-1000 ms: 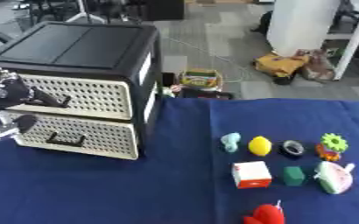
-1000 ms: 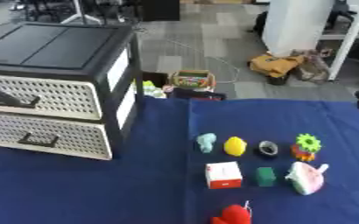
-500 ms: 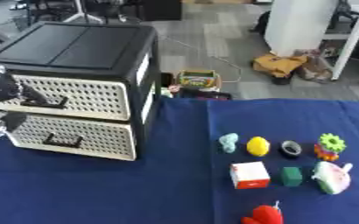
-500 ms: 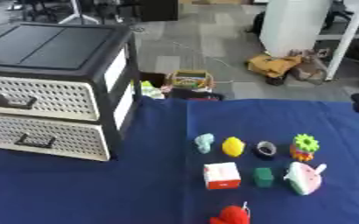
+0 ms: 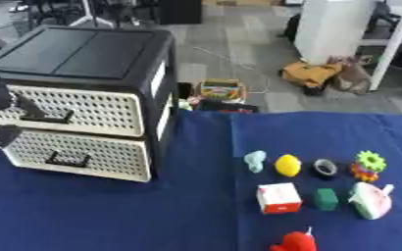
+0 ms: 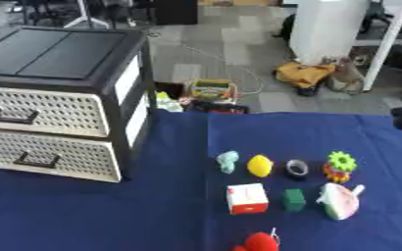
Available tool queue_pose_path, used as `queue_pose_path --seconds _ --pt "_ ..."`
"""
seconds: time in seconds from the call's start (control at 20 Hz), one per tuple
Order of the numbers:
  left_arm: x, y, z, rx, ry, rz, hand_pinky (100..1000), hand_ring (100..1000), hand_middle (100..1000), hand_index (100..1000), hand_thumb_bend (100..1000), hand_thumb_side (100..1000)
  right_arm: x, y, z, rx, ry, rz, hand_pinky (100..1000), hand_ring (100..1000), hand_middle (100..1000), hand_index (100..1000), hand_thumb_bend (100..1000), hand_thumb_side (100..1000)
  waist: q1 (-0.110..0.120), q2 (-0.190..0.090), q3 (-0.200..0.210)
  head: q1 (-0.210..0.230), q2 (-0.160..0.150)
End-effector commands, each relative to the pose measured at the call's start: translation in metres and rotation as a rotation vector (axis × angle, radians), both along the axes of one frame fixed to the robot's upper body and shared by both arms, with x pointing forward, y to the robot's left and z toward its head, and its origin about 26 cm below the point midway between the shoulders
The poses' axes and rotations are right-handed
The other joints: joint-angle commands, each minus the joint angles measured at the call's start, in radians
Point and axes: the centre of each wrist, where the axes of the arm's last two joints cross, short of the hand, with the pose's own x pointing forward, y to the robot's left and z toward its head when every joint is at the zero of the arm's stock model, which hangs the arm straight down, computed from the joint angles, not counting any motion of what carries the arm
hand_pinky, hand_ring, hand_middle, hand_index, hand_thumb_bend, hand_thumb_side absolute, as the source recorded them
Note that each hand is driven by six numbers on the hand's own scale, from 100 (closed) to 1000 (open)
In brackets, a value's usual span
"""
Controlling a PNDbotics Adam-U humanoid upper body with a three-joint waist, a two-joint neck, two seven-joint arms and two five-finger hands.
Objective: Pick up objects from table and place into drawer.
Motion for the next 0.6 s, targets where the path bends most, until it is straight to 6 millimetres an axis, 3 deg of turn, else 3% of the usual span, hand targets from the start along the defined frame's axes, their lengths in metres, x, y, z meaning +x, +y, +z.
queue_pose_path --seconds 0.05,0.6 --pt "-0.0027 0.003 0.0098 0.166 0.011 -0.023 100 100 100 806 100 1000 -0.0033 -0.0007 0.0081 -0.013 -0.025 0.007 697 705 466 837 100 1000 0.002 -0.018 -0.001 0.002 -0.013" --pt "0.0049 0.0044 0.0067 0.131 -0.032 -0.024 100 100 100 828 100 1000 -0.0033 -0.0006 0.0076 -0.012 -0.021 0.011 699 704 463 837 100 1000 0.003 -0.013 0.0 0.0 -0.021"
